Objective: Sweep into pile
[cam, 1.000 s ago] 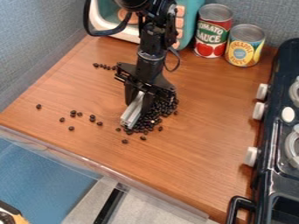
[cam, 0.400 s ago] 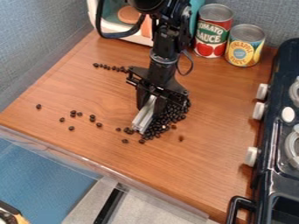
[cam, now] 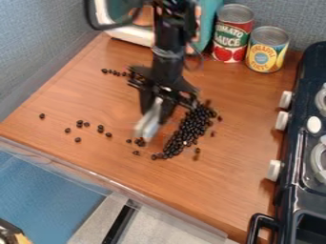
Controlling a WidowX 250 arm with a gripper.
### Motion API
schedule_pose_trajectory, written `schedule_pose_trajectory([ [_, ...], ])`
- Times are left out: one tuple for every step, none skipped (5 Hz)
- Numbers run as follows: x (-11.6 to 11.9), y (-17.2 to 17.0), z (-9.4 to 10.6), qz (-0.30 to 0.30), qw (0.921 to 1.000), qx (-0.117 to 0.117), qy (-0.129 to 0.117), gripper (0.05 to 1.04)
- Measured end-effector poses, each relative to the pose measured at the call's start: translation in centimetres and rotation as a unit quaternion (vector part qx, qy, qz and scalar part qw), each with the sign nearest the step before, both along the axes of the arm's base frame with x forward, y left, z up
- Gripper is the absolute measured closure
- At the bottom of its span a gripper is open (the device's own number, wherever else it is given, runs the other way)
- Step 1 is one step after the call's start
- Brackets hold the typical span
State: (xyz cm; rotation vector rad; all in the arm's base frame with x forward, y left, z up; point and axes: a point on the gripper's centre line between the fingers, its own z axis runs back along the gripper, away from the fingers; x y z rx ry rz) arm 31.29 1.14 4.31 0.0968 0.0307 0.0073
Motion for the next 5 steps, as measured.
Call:
schedule_pose_trajectory([
  [-0.5,2.5,3.4,0.037,0.9989,0.003,-0.027,0.703],
  [-1.1,5.5,4.4,0.080,0.9962,0.025,-0.024,0.703],
  [-0.5,8.9,4.0,0.142,0.9886,0.043,-0.024,0.703],
  [0.1,11.3,2.7,0.177,0.9822,0.062,-0.014,0.703],
  [1.1,13.8,1.4,0.193,0.9777,0.082,-0.012,0.703],
])
